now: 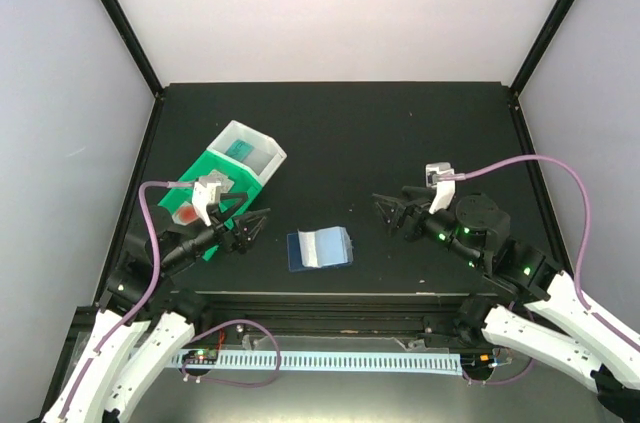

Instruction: Take the credit cards out of the card holder

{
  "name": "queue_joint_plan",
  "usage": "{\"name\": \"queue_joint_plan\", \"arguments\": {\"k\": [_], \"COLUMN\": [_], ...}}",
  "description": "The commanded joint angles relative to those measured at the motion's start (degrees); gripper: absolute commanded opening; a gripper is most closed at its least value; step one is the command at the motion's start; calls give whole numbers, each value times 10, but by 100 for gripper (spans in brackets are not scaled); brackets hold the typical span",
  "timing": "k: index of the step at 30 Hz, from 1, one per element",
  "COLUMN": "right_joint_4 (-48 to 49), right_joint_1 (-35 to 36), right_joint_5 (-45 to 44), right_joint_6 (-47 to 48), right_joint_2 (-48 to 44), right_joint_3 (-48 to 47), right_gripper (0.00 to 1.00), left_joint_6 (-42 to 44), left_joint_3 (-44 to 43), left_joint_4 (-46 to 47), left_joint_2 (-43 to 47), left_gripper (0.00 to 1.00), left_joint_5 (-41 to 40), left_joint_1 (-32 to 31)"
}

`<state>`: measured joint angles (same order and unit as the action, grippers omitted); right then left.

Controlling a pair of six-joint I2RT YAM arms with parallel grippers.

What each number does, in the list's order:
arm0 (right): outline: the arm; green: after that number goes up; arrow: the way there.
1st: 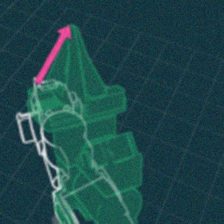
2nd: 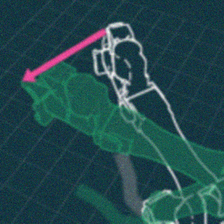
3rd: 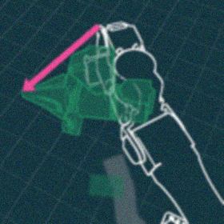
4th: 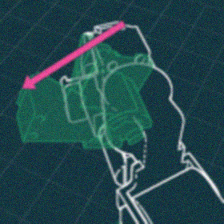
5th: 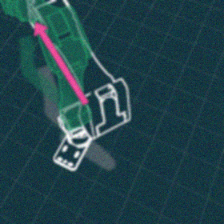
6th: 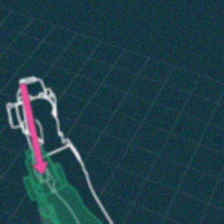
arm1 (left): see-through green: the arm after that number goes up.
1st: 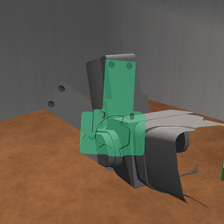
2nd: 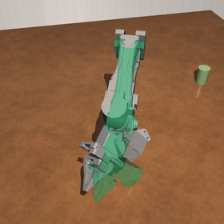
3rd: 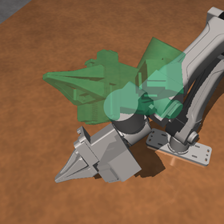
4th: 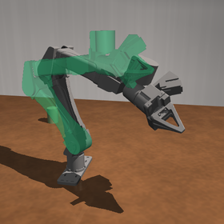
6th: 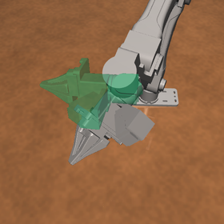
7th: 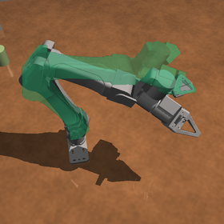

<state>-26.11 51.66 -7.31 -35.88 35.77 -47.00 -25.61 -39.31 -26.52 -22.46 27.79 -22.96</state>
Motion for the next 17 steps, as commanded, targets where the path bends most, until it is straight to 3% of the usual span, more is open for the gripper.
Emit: {"name": "queue_joint_plan", "arguments": {"k": [1, 17], "right_joint_4": [14, 35], "right_joint_1": [-2, -2], "right_joint_5": [11, 39], "right_joint_6": [5, -27], "right_joint_2": [-5, -14], "right_joint_3": [7, 47], "right_gripper": [100, 100], "left_joint_6": [25, 28], "left_joint_3": [-21, -7], "left_joint_4": [3, -1], "left_joint_2": [5, -16], "left_gripper": [99, 99], "left_joint_5": [-30, -28], "left_joint_1": [-2, -2]}}
